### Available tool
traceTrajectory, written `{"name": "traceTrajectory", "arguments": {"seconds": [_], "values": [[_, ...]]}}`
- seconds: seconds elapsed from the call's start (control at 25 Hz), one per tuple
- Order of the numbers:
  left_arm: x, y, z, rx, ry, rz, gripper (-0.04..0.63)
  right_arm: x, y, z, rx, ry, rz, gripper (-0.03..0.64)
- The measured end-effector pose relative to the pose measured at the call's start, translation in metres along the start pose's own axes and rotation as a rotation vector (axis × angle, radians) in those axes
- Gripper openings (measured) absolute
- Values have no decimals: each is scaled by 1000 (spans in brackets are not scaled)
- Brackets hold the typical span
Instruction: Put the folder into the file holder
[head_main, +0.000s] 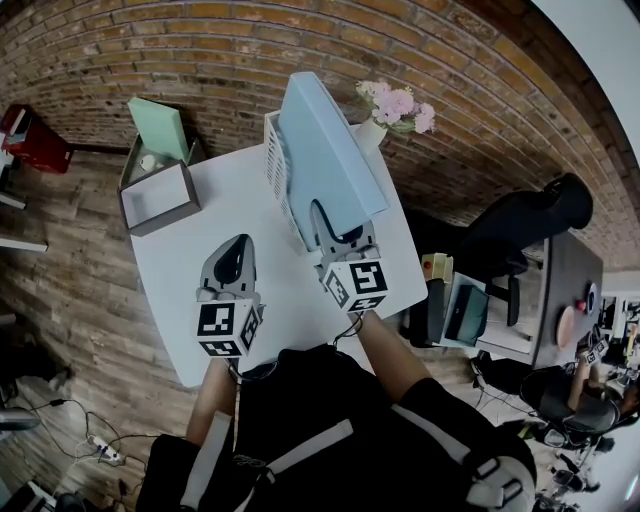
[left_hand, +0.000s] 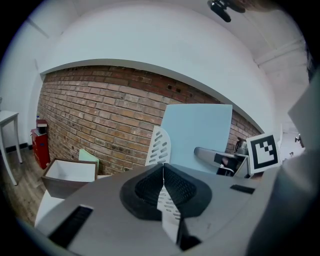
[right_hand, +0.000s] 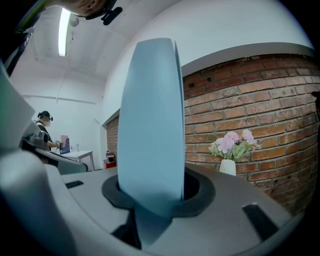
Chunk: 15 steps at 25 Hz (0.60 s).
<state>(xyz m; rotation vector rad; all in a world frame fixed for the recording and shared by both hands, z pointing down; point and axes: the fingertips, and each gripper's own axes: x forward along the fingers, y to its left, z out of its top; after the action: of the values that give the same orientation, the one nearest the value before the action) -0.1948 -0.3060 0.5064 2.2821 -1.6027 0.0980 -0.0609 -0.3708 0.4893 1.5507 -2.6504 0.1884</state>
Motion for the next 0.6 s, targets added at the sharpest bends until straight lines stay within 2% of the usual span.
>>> {"name": "traceTrajectory", "arguments": {"seconds": [0.6], "values": [[1, -5, -2, -1, 2, -2, 23, 0, 4, -26, -22, 104, 10, 186]]}}
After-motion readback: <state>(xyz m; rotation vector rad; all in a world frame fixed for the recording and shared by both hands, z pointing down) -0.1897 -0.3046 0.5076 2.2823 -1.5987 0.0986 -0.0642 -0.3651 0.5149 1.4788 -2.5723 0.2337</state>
